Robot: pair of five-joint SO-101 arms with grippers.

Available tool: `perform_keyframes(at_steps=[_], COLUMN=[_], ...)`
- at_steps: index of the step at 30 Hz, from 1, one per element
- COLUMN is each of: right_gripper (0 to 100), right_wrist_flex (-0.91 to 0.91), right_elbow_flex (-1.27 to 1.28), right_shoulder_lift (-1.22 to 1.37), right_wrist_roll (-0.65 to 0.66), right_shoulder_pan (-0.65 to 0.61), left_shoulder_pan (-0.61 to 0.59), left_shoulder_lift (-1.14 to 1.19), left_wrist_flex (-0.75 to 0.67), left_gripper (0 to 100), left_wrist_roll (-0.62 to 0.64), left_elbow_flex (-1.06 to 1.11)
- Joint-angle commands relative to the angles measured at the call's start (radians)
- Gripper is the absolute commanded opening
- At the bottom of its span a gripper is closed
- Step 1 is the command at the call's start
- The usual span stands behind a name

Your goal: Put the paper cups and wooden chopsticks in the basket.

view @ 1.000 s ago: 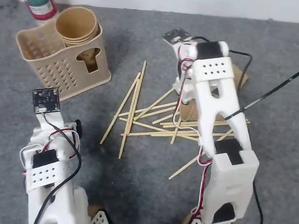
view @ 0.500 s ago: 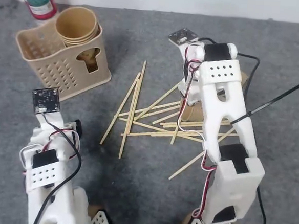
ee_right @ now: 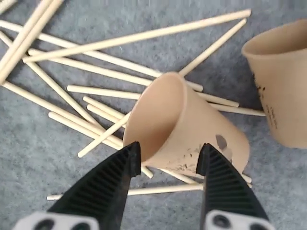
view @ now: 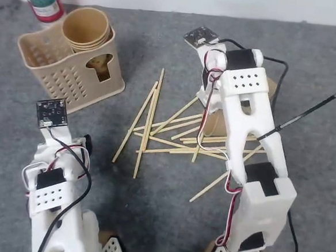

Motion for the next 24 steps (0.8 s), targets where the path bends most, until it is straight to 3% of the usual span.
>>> perform_keyframes(at_steps=[1, 13, 19, 24], right_gripper=[20.3, 20.0, 0.4, 0.5], right_wrist_flex=[-0.021, -0.016, -0.007, -0.005], right_elbow_flex=[-0.008, -0.012, -0.012, -0.012], right_shoulder_lift=[0.027, 0.045, -0.013, -0.09], right_wrist_roll=[0.011, 0.054, 0.135, 0.21], right_shoulder_pan=[0.008, 0.174, 0.246, 0.343], left_shoulder_pan=[0.0, 0.0, 0.0, 0.0], left_shoulder_lift=[-0.018, -0.018, -0.018, -0.018], left_wrist_flex=[-0.02, -0.02, -0.02, -0.02], left_gripper=[22, 22, 22, 22], left_wrist_roll=[0.012, 0.012, 0.012, 0.012], left_elbow_flex=[-0.004, -0.004, -0.004, -0.004])
